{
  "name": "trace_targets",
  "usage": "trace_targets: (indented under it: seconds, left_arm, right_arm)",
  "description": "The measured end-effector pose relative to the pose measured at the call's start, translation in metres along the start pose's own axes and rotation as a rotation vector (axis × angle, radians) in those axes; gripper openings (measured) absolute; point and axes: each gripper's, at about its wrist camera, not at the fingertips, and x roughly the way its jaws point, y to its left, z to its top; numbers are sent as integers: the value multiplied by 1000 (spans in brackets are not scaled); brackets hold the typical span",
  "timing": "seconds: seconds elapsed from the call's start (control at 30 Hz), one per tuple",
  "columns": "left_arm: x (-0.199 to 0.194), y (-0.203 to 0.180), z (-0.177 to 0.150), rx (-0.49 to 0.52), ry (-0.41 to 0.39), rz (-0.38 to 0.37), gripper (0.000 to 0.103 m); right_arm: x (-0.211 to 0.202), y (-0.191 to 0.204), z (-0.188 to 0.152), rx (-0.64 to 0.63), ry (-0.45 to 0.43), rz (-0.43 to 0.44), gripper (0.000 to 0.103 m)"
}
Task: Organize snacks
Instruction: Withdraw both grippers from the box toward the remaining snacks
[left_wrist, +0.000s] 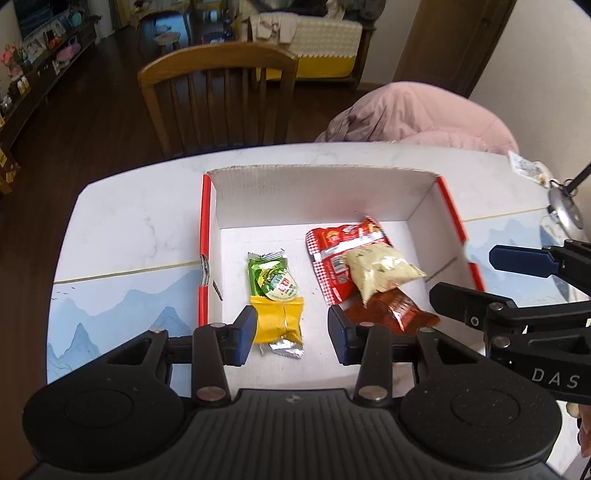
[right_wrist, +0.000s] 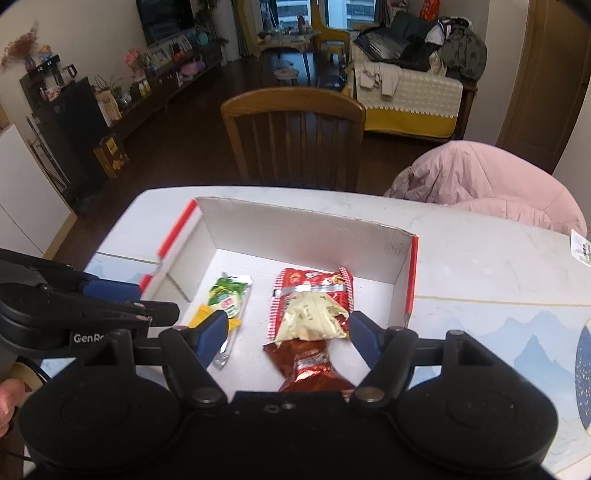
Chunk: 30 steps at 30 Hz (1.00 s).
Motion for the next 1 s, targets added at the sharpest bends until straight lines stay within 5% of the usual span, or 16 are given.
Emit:
trace_targets:
  seconds: [0.57, 1.0]
  left_arm:
    - [-92, -3, -70, 32, -151, -54, 49]
    - [-111, 3, -133, 51, -186, -79, 59]
  right_arm:
    - [-93, 35, -56, -15, -118, 62, 80]
    - [-111, 59, -113, -33, -136, 101, 89]
